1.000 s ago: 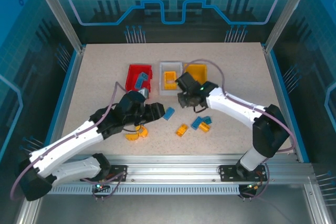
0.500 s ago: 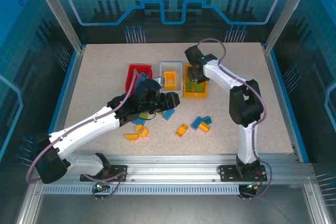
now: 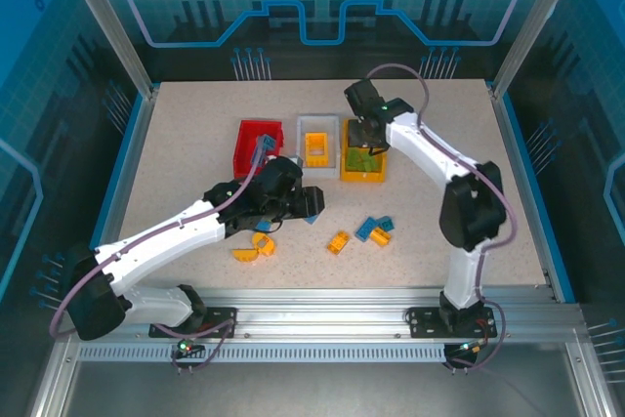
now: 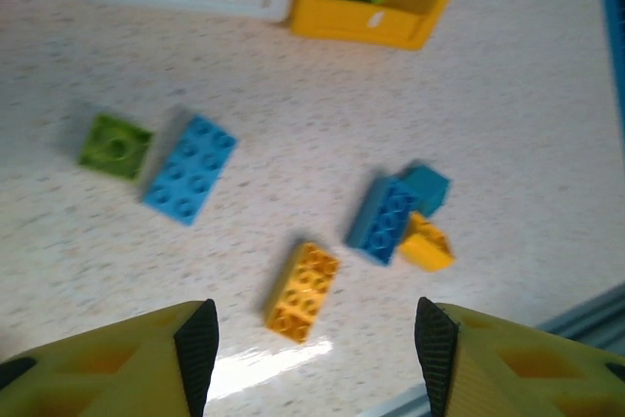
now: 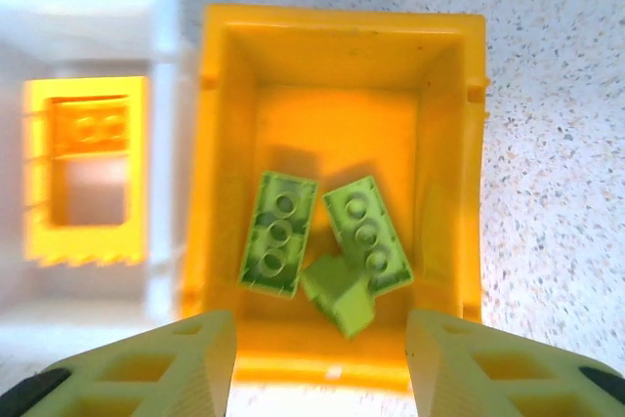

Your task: Sort the legos into containers by color

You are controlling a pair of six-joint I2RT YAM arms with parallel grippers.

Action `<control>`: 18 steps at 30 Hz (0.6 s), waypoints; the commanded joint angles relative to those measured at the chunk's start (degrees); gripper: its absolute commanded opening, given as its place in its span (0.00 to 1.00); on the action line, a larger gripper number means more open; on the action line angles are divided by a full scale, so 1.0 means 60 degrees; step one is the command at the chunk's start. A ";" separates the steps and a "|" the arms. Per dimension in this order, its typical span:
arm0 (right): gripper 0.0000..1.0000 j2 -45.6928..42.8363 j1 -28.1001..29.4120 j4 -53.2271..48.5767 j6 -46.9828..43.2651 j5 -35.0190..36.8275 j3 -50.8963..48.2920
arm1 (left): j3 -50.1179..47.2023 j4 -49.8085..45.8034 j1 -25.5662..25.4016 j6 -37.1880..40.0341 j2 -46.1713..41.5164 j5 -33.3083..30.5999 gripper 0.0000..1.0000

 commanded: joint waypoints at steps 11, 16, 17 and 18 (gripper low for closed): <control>0.66 -0.4766 0.3575 0.3121 0.0081 -0.1258 -0.5576 | -0.2438 -0.1906 0.1956 -0.0228 -0.0732 -0.0447 0.81; 0.70 -0.4921 0.4221 0.3324 0.0738 -0.1187 -0.6167 | -0.2241 -0.2106 0.2480 0.1408 0.0440 -0.0512 0.99; 0.70 -0.4894 0.4310 0.3341 0.0818 -0.1154 -0.6177 | -0.2198 -0.2116 0.2579 0.1742 0.0654 -0.0572 0.99; 0.70 -0.4888 0.4380 0.3353 0.0868 -0.1138 -0.6185 | -0.2159 -0.2083 0.2656 0.1996 0.0821 -0.0577 0.99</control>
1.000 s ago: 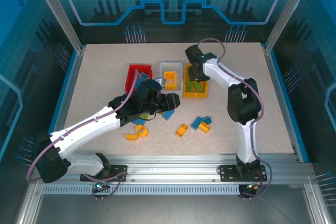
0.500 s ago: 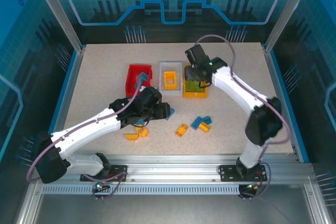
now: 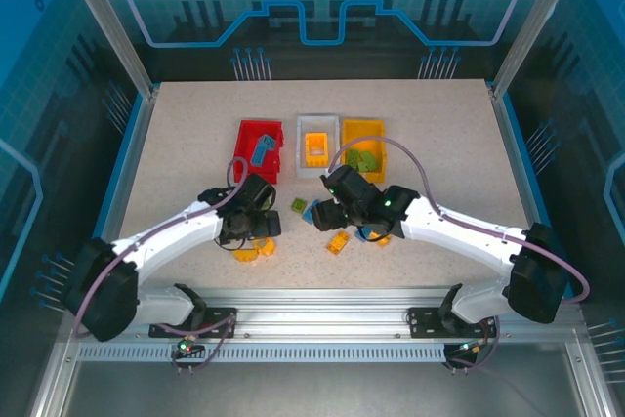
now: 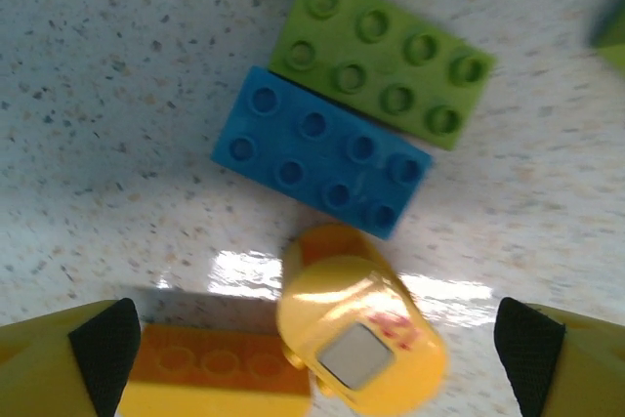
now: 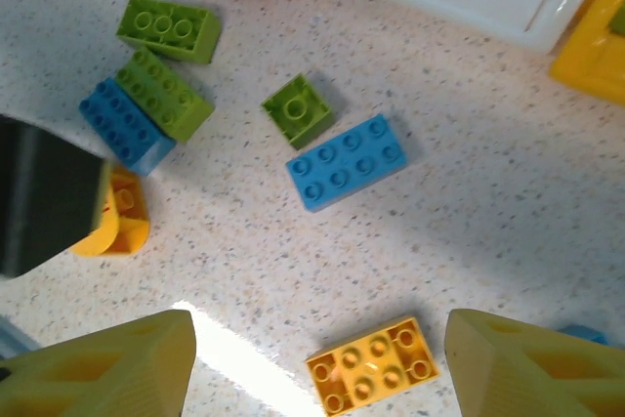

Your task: Sort the legos into containers by color

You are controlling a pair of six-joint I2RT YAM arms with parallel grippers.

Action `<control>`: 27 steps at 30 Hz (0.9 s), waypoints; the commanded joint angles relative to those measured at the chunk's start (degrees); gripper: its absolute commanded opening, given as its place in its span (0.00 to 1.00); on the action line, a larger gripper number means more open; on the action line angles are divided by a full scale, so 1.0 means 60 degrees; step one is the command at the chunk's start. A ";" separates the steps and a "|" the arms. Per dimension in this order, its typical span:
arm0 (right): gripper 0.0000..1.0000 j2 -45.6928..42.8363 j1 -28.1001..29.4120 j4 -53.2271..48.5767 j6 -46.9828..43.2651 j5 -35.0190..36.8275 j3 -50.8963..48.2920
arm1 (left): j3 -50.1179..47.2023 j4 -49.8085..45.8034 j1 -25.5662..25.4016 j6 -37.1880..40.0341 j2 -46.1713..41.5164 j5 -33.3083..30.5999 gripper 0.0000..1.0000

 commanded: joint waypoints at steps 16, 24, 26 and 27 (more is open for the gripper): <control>0.71 -0.0560 0.0631 0.0857 0.1417 -0.0250 -0.0317 | 0.1564 0.0502 0.1084 0.3195 0.3030 0.0769 0.96; 0.71 -0.0818 0.0596 0.0673 0.1421 -0.0033 -0.0387 | 0.1516 0.0644 0.1258 0.3036 0.3194 0.1360 0.73; 0.71 -0.0833 0.0587 0.0680 0.1421 -0.0030 -0.0404 | 0.1379 0.0643 0.1255 0.2920 0.3057 0.1436 0.72; 0.71 -0.0827 0.0586 0.0687 0.1420 -0.0048 -0.0414 | 0.1294 0.0642 0.1245 0.2887 0.2973 0.1454 0.72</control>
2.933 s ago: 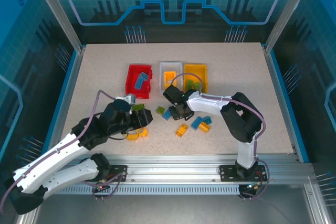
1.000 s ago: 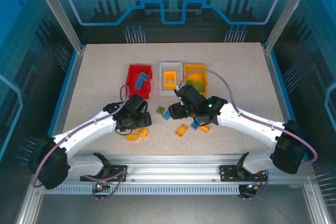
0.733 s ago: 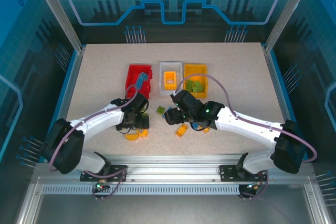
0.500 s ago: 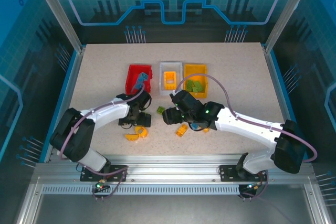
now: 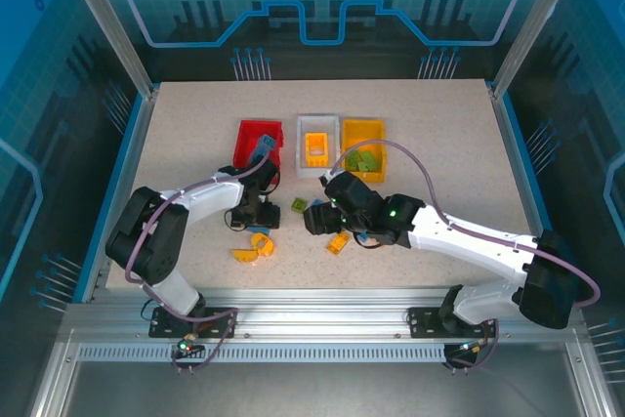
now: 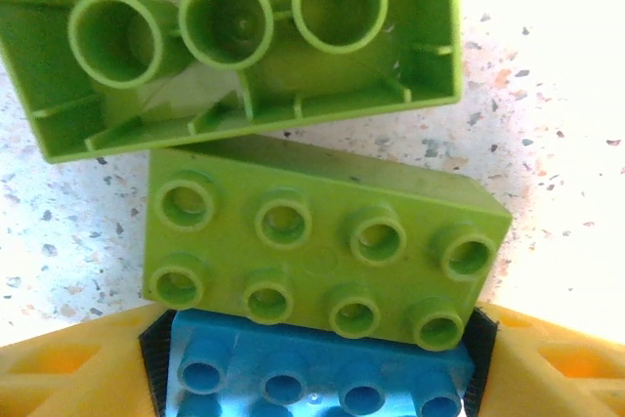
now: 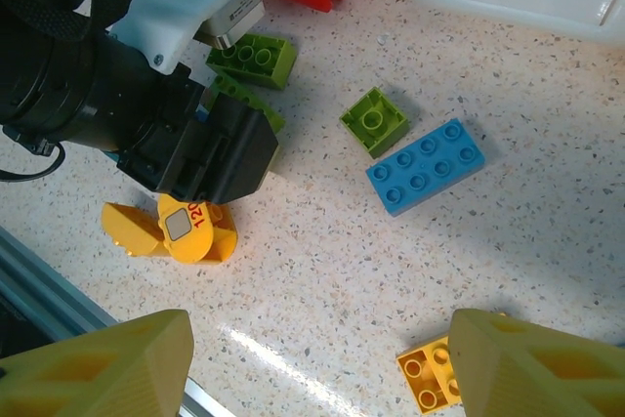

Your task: Sort the legos into containers by color

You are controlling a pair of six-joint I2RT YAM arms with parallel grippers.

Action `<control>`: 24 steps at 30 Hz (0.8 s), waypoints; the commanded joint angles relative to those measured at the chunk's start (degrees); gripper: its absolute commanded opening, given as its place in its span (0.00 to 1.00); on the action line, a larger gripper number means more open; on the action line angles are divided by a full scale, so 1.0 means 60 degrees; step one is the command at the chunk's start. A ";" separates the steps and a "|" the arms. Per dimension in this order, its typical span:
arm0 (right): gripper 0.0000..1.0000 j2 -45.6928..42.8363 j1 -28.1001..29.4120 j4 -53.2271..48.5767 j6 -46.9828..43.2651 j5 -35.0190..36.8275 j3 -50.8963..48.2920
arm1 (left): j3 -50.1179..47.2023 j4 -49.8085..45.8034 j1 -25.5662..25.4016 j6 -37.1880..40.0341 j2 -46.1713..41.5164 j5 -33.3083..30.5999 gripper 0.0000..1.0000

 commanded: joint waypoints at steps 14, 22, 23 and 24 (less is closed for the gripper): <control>0.71 -0.0253 0.0026 0.0020 0.0212 0.0191 -0.0160 | -0.0378 -0.0018 -0.0021 -0.0438 -0.0794 0.0560 0.55; 0.70 -0.0806 0.0037 0.0307 -0.0026 0.0193 -0.0211 | 0.0464 -0.1442 -0.0069 -0.0562 -0.2455 0.0448 0.55; 0.70 -0.0891 0.0037 0.0423 -0.0099 0.0206 -0.0192 | 0.0717 -0.1634 -0.0071 -0.0526 -0.2626 0.0355 0.55; 0.70 -0.0968 0.0035 0.0567 -0.0205 0.0196 -0.0189 | 0.0918 -0.1805 -0.0041 -0.0477 -0.2723 0.0225 0.55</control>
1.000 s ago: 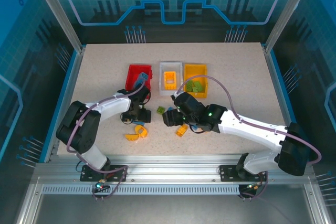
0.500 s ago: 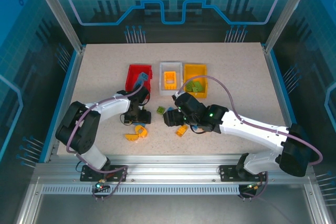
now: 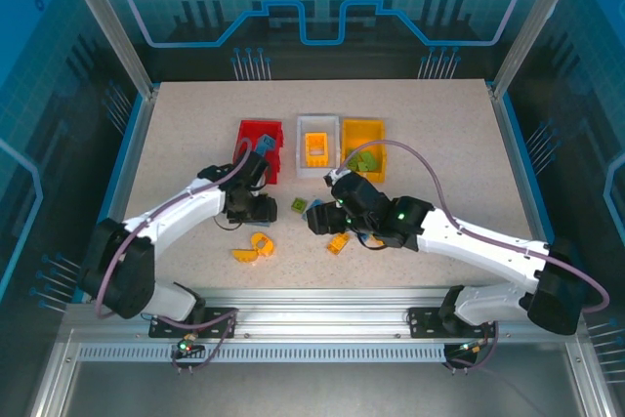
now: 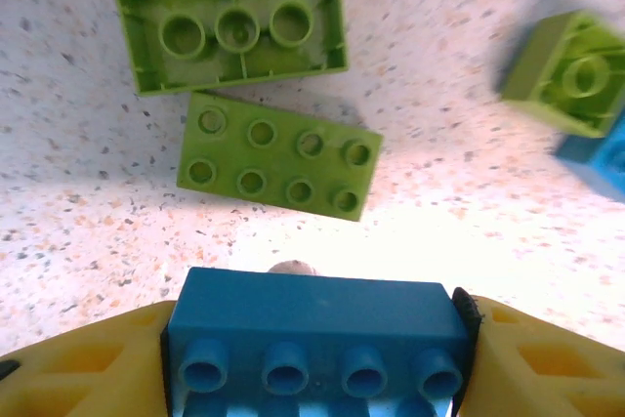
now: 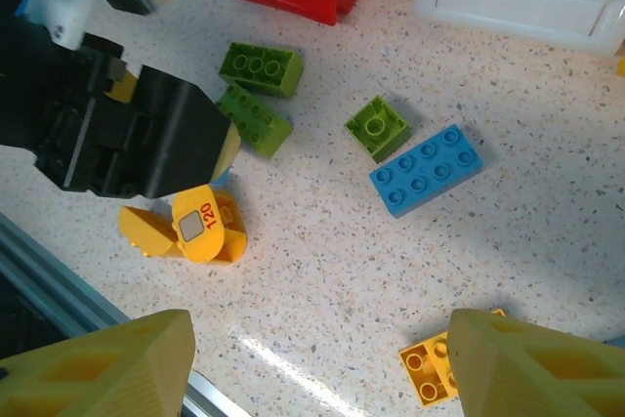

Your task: Sort the legos into containers by color

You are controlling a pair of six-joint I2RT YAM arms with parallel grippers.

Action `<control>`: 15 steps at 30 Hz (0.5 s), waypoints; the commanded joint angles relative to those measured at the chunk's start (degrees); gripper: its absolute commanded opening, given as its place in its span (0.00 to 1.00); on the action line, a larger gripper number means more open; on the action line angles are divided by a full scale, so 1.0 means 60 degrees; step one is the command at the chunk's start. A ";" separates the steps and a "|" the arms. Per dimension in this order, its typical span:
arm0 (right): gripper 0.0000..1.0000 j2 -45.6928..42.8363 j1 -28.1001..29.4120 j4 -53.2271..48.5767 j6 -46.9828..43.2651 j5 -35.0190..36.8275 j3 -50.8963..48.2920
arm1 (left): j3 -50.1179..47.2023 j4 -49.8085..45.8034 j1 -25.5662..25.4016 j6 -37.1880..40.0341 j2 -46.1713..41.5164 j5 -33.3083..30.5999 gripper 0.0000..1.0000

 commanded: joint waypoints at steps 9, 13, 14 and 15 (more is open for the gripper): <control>0.70 0.0397 -0.0297 0.2459 -0.1230 -0.0037 0.1305 | 0.4201 -0.1280 0.1023 0.0751 0.1431 -0.0338 0.56; 0.68 0.1175 -0.0821 0.2644 -0.1059 -0.0383 0.2223 | 0.5681 -0.1111 0.1501 0.0882 0.2779 -0.0617 0.56; 0.68 0.1348 -0.0915 0.2618 -0.1040 -0.0486 0.2399 | 0.6014 -0.1026 0.1624 0.0884 0.3098 -0.0608 0.56; 0.68 0.1453 -0.0963 0.2579 -0.1025 -0.0527 0.2530 | 0.6274 -0.0974 0.1719 0.0882 0.3381 -0.0546 0.56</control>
